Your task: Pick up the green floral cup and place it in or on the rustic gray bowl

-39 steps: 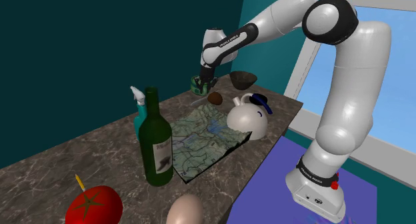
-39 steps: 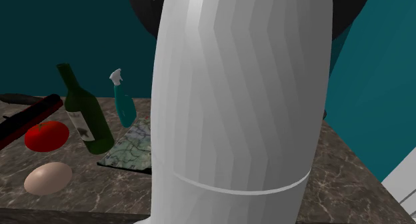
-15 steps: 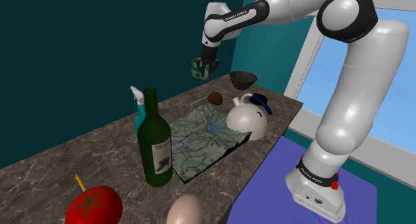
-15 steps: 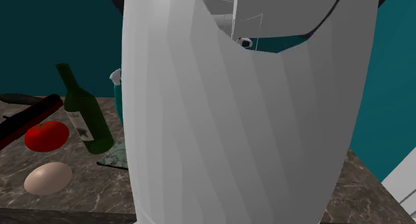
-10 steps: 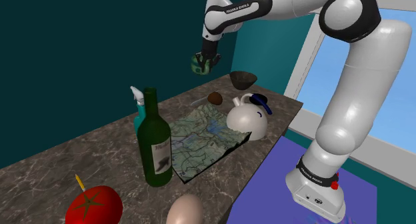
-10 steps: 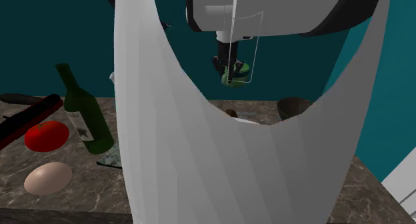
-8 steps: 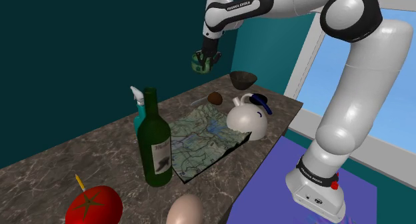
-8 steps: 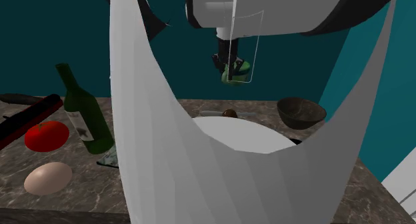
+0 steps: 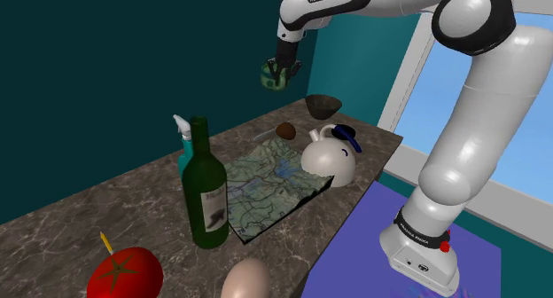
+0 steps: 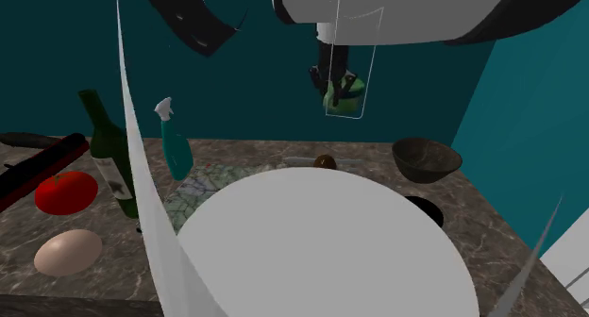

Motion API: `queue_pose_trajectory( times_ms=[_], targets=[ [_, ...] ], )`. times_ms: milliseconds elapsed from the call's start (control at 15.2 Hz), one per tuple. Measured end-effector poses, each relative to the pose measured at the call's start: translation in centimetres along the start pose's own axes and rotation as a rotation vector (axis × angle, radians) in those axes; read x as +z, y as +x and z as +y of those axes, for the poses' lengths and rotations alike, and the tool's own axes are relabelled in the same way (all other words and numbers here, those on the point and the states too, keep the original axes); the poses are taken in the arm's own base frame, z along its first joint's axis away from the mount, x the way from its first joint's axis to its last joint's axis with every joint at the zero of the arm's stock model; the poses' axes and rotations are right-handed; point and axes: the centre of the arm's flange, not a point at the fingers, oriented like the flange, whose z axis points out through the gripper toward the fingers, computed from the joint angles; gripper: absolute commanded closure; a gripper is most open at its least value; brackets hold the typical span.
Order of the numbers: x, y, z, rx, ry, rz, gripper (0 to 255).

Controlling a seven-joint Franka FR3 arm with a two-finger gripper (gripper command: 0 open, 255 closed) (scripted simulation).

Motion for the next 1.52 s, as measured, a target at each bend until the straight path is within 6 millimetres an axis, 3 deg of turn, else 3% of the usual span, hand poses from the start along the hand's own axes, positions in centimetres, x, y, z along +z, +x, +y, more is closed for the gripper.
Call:
queue_pose_trajectory(
  times_ms=[1320,1518],
  targets=[
    [-1.6,3.7,25.8,0.001,0.000,-0.001,255],
    [-1.3,3.8,27.9,0.001,0.001,-0.001,255]
  ],
)
